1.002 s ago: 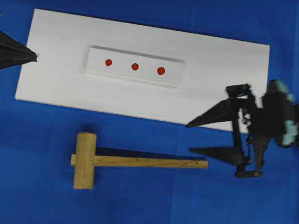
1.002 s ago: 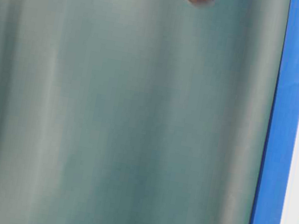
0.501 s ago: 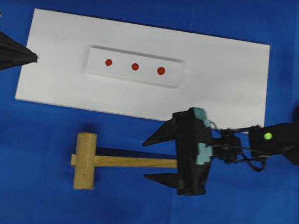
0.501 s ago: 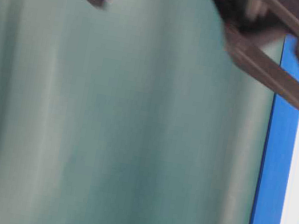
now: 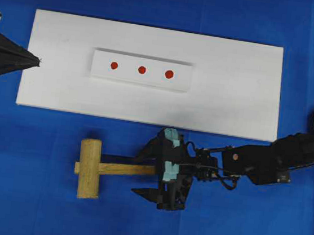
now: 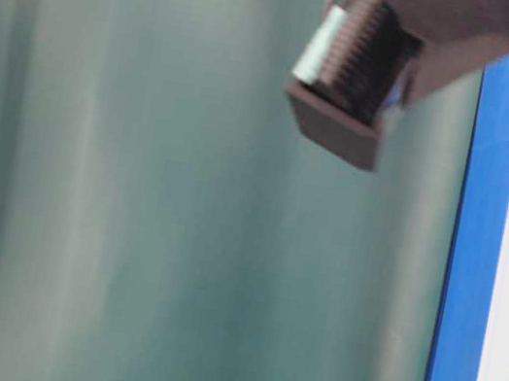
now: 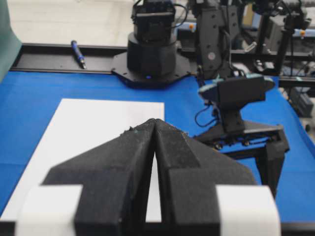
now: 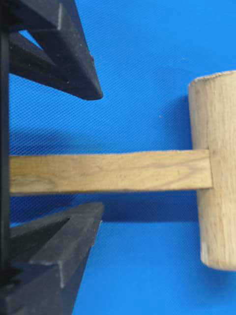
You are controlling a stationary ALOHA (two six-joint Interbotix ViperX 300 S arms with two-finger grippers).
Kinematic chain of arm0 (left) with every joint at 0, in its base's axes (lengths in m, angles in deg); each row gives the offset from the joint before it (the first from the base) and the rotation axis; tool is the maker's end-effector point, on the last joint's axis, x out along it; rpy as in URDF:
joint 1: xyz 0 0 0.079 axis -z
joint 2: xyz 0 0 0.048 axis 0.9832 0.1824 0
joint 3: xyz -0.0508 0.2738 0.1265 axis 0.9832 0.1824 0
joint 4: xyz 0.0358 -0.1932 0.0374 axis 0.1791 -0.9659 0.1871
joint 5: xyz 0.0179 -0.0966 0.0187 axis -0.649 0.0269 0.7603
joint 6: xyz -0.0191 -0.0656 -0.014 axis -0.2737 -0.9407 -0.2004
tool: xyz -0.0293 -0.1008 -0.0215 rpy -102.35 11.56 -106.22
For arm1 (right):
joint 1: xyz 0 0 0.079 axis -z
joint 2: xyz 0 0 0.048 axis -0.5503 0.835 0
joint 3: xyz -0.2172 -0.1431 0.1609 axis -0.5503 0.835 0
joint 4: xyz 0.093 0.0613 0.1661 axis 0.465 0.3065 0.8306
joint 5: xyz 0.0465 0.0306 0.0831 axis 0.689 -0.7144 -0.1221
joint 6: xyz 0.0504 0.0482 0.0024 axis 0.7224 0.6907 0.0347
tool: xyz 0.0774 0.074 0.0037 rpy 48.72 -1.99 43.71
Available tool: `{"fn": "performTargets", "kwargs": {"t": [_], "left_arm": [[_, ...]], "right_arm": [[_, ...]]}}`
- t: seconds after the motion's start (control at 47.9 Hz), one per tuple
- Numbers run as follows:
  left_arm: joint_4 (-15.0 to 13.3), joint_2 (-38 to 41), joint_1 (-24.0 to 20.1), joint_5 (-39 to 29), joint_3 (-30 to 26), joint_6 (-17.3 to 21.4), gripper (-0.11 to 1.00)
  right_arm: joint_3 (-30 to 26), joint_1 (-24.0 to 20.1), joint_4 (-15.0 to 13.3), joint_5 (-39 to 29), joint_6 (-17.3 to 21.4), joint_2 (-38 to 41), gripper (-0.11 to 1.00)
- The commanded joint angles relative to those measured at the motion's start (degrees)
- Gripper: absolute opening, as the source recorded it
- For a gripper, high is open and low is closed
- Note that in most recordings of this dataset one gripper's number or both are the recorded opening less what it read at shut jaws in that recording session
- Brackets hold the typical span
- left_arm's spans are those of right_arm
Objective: Hit the mark with a hammer.
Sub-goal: 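Move the right gripper down to the wooden mallet handle and grasp it, then lift the mallet with the right gripper and swing it over the board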
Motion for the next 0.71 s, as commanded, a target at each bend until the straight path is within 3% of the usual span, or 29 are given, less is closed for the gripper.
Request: {"fn": "performTargets", "kwargs": {"t": [0.0,0.23,0.334,0.397,0.584,0.626,0.689], "left_arm": [[-0.09,0.44,-0.09,0.26,-0.62,-0.18,0.00],[-0.09,0.44,-0.35,0.26,-0.53,-0.09,0.00],[-0.09,0.35,-0.35,0.26,-0.44,-0.09,0.00],[-0.09,0.35,-0.44,0.26,-0.26,-0.09,0.00],[-0.09,0.09,-0.44,0.26,-0.18,-0.18,0.00],[-0.09,0.00,-0.44,0.26,-0.18,-0.09,0.00],[-0.09,0.00,-0.44,0.26,-0.18,-0.18,0.00]], "right_arm": [[-1.14,0.09,0.53,0.70,-0.09,-0.26,0.89],[-1.14,0.09,0.88,0.70,-0.35,0.88,0.88],[-1.14,0.26,0.79,0.44,-0.79,0.88,0.82],[-1.05,0.62,0.79,0.35,-0.97,0.88,0.70],[-1.05,1.76,0.79,-0.97,-1.05,0.79,0.17],[-1.14,1.85,0.79,-1.05,-1.05,0.79,0.10],[-1.23,1.93,0.79,-1.14,-1.14,0.79,0.09]]}}
